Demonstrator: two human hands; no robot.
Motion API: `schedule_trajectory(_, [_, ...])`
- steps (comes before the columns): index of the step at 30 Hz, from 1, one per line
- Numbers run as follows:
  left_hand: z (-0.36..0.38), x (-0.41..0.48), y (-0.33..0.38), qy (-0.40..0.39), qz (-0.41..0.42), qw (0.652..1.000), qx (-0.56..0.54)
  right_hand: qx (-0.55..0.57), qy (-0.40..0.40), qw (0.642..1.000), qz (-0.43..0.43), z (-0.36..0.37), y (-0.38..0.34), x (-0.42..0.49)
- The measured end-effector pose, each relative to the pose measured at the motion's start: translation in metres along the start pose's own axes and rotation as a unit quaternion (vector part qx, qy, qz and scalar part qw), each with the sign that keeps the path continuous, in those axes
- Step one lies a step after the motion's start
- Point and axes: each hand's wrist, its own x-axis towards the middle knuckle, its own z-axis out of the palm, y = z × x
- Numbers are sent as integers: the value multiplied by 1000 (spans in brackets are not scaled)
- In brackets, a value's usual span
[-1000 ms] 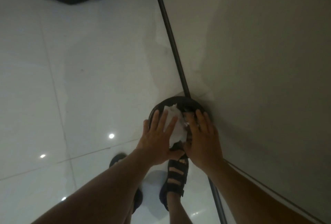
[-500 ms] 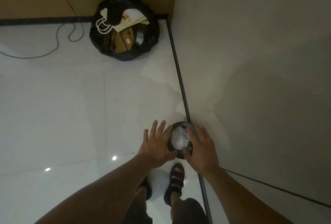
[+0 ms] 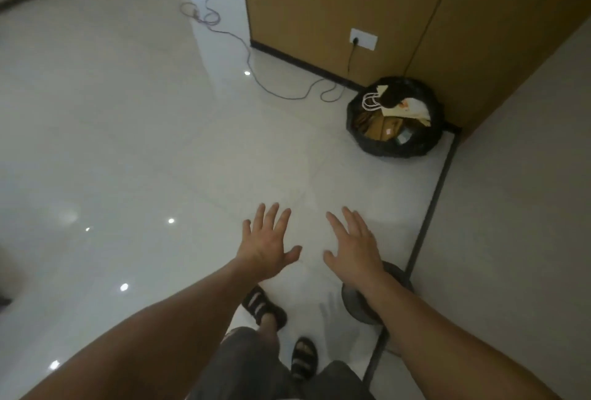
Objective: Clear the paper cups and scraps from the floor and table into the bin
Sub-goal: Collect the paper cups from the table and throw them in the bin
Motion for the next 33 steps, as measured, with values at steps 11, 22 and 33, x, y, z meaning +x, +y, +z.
schedule_trajectory(11, [11, -255, -173, 112, -335, 931, -89, -131, -72, 935, -323, 37, -251, -47])
schedule_trajectory(22, [103, -578, -308, 132, -575, 788, -175, -204, -131, 794, -557, 187, -529, -206])
schedule_trajectory(33, [150, -778, -395, 158, -725, 634, -219, -233, -179, 667, -684, 303, -730, -332])
